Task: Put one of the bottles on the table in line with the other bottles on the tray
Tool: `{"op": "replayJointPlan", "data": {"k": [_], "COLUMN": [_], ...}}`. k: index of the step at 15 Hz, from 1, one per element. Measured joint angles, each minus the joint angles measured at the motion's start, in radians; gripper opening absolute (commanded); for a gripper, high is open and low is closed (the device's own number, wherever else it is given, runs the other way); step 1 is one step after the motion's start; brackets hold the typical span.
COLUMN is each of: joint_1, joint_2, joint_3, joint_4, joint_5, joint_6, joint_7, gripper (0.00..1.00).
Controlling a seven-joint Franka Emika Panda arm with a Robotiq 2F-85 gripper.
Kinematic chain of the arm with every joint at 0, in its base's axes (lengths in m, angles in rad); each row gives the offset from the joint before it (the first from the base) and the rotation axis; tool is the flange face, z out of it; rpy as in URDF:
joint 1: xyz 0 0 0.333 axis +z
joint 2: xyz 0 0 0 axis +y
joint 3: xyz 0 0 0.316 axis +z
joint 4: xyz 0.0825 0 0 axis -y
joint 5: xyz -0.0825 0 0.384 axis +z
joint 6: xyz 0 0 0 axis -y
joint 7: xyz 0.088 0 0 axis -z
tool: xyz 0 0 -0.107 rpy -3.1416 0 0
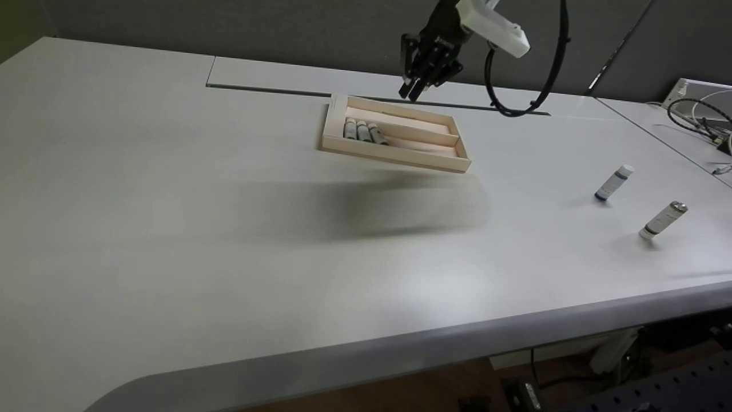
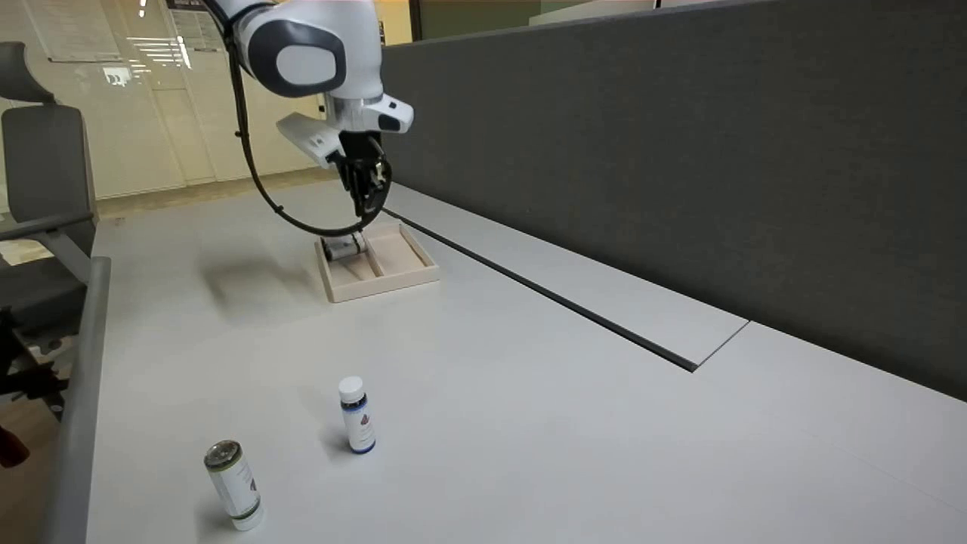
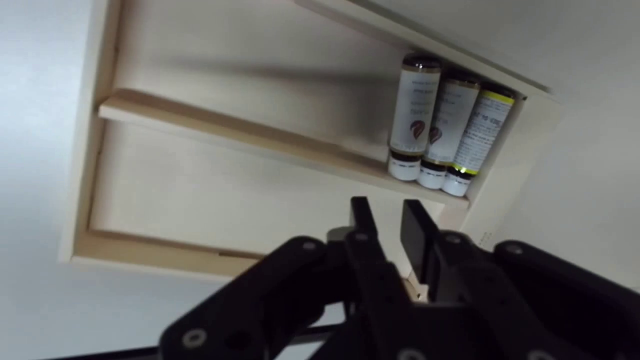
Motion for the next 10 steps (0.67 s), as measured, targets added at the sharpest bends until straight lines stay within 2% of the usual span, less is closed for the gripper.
{"op": "replayJointPlan", "data": {"k": [7, 8, 10], "joint_1": [-0.009, -0.007, -0.003], "joint_2": [-0.188, -0.202, -0.223], "joint_3": [-0.058, -0.068, -0.085], "joint_4": [-0.055, -0.061, -0.071], "joint_5": [-0.044, -0.055, -0.076], "joint_6": [-0.207, -0.224, -0.243], "joint_7": [-0.018, -0.018, -0.018], "gripper": [0.99, 0.82, 0.96]}}
